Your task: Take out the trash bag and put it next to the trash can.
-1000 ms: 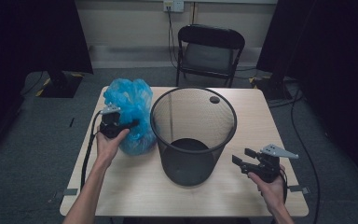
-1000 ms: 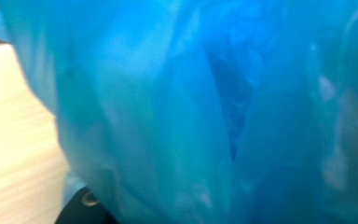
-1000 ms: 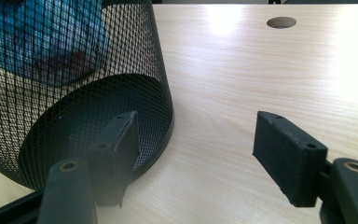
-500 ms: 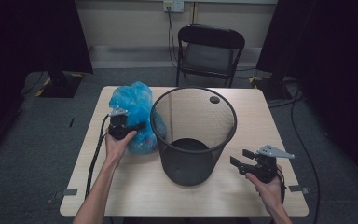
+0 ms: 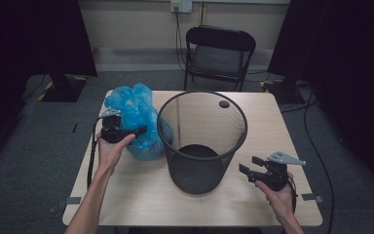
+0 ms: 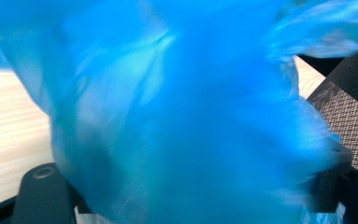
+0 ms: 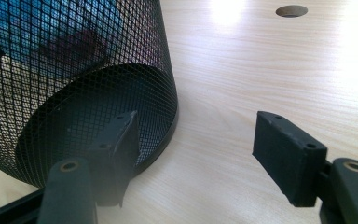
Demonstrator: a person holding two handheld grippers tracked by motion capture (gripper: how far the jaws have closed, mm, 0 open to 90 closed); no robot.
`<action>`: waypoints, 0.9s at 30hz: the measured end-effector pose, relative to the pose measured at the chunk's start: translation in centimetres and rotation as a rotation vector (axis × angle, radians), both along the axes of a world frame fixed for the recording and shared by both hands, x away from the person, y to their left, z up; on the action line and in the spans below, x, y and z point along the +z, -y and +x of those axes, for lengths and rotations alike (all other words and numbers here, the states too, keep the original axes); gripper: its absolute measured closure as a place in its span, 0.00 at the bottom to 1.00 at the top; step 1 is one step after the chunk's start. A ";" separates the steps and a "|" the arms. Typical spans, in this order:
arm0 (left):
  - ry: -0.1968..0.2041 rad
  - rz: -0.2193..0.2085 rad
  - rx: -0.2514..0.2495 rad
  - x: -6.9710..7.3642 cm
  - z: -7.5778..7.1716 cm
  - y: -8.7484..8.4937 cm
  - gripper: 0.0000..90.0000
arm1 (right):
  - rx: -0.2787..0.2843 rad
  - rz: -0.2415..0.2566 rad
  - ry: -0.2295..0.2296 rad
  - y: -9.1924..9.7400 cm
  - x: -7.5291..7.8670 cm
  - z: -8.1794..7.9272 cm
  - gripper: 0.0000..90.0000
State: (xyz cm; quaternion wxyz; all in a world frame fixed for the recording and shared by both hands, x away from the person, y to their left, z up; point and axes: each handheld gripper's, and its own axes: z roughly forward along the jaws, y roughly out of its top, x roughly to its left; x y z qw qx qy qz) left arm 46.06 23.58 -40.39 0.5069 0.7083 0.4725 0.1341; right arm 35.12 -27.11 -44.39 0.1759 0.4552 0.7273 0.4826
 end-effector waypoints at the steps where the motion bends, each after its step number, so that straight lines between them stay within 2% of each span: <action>1: 0.009 -0.005 0.007 0.3 -0.2 -0.2 0.22 | -0.001 0.002 -0.002 0.0 0.0 0.0 0.35; 3: 0.023 -0.014 0.014 1.1 -0.7 -0.8 0.22 | 0.004 0.000 -0.003 -0.2 0.0 0.0 0.35; 9: 0.043 -0.030 0.013 2.1 -1.7 -1.9 0.19 | 0.008 -0.002 -0.002 -0.2 0.0 0.0 0.35; 12: 0.046 -0.009 0.011 2.5 -2.5 -2.3 0.18 | 0.003 0.000 -0.003 -0.2 0.0 0.0 0.35; 16: 0.051 0.017 0.008 2.0 -3.6 -3.3 0.18 | -0.001 0.002 -0.003 0.0 0.0 -0.1 0.35; 21: 0.067 0.015 0.025 1.4 -5.3 -4.6 0.18 | 0.001 -0.002 -0.006 0.0 -0.2 -0.1 0.35; 27: 0.091 0.045 0.015 1.1 -7.2 -4.4 0.19 | 0.004 -0.011 -0.019 -0.3 -0.5 0.1 0.35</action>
